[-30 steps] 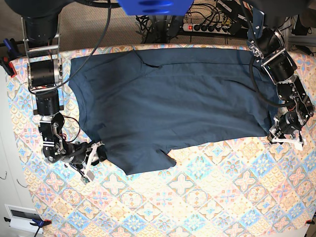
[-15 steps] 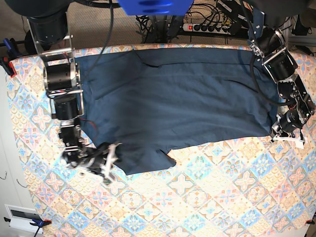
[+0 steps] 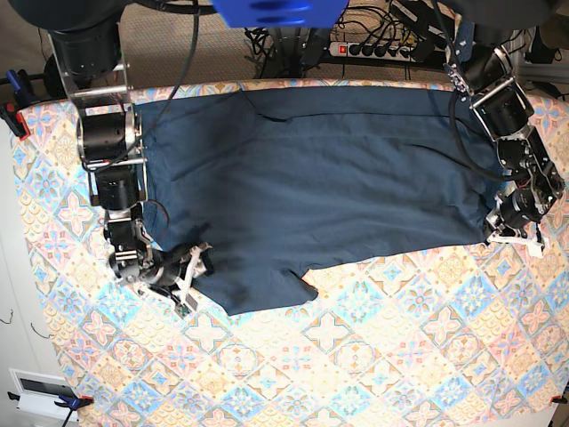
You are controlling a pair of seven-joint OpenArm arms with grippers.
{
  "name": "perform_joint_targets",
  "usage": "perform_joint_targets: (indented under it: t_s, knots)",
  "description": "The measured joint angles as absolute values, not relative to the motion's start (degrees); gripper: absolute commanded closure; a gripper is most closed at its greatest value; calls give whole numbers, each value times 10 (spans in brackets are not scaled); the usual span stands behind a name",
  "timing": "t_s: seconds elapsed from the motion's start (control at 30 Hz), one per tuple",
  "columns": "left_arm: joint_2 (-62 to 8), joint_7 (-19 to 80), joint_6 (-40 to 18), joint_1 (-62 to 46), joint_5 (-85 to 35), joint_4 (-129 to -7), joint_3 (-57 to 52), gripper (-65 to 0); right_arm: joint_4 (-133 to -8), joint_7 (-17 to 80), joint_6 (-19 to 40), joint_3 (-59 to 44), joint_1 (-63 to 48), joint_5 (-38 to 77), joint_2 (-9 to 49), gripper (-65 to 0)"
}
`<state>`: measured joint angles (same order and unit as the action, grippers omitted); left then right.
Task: Layout the t-shirt on the table in an organized manner, then fold the t-shirt properly
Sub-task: 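Move the right gripper to the hem corner and grasp the fabric, then pull the hem corners with both grippers to square the shirt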
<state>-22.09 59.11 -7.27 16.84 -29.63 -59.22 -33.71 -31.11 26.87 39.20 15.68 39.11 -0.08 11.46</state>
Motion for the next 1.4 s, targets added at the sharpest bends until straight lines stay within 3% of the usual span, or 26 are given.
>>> perform_joint_targets:
  t_s: [0.23,0.53,0.87,1.0,1.4]
  knots:
    - [-222,591,-72,168,-297,-592,-337,0,-290,225,403,157,397,9,95,-322]
    - [-222,591,-73,168,-297,-592,-337,0,-289,220,395,89,396,4,117,-322]
    - [-222,591,-73,168,-297,-592,-337,0,-289,209,398,89,396,3,123,-322]
    - [-222,591,-73,168,-298,-592,-337,0,-288,184,358,90,394,4,130,-325]
    - [-222,591,-72,168,-297,-592,-337,0,-243,161,358,100,386,5,137,-325]
